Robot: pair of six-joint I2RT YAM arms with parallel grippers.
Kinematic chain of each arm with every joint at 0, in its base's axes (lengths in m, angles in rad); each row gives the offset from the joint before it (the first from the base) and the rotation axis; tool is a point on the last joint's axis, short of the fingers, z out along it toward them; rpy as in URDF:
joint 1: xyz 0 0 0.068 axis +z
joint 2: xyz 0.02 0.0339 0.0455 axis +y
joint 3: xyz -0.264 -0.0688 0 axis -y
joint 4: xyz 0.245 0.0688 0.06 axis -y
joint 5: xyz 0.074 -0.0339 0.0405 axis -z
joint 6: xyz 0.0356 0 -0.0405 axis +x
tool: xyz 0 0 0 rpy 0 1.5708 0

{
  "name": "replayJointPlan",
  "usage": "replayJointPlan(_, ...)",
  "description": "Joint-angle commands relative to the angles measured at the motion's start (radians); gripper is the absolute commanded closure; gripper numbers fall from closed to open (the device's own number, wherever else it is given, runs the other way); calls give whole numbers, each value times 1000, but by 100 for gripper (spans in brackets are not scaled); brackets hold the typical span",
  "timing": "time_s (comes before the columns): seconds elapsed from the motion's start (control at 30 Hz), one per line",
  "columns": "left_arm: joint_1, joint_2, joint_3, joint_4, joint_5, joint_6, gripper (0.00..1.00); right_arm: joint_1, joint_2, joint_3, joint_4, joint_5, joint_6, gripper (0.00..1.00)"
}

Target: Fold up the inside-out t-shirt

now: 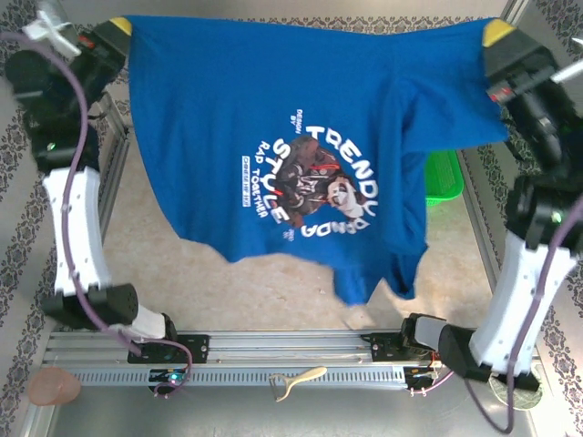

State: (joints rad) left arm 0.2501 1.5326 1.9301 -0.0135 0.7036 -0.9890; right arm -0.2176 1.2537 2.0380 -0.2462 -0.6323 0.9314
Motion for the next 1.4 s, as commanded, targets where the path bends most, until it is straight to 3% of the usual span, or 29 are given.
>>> replayJointPlan(0.0, 27, 152, -30, 7, -33, -44, 100, 68, 132, -47, -22, 120, -97, 100)
replayJointPlan(0.2, 12, 384, 260, -161, -57, 14, 100, 144, 400, 124, -26, 141, -107, 100)
replayJointPlan(0.3, 5, 537, 604, -302, -74, 16, 100, 168, 550, 368, -91, 133, -92, 100)
replayJointPlan(0.4, 11, 690, 952, -373, -108, -53, 100, 176, 711, 747, -209, 139, -64, 100)
replayJointPlan(0.47, 22, 687, 944, -312, -119, -122, 100, 168, 780, 918, -249, 141, -20, 100)
replayJointPlan(0.53, 25, 659, 908, -315, -109, -116, 100, 165, 767, 916, -259, 126, -19, 100)
replayJointPlan(0.63, 20, 618, 842, -405, -49, -39, 100, 195, 624, 686, -297, 124, -146, 100)
replayJointPlan(0.73, 15, 534, 661, -473, -1, 82, 100, 226, 369, 182, -144, 164, -200, 100)
replayJointPlan(0.9, 17, 209, -114, -189, 5, 156, 100, 283, -14, -655, 71, 204, -201, 100)
replayJointPlan(1.0, 18, 71, -518, -81, 4, 204, 100, 325, -185, -1033, 126, 233, -184, 100)
replayJointPlan(1.17, 20, -23, -950, 11, -6, 268, 100, 415, -375, -1457, 150, 303, -139, 100)
replayJointPlan(1.37, 25, -67, -1140, -56, -63, 336, 100, 513, -537, -1688, 88, 375, -101, 100)
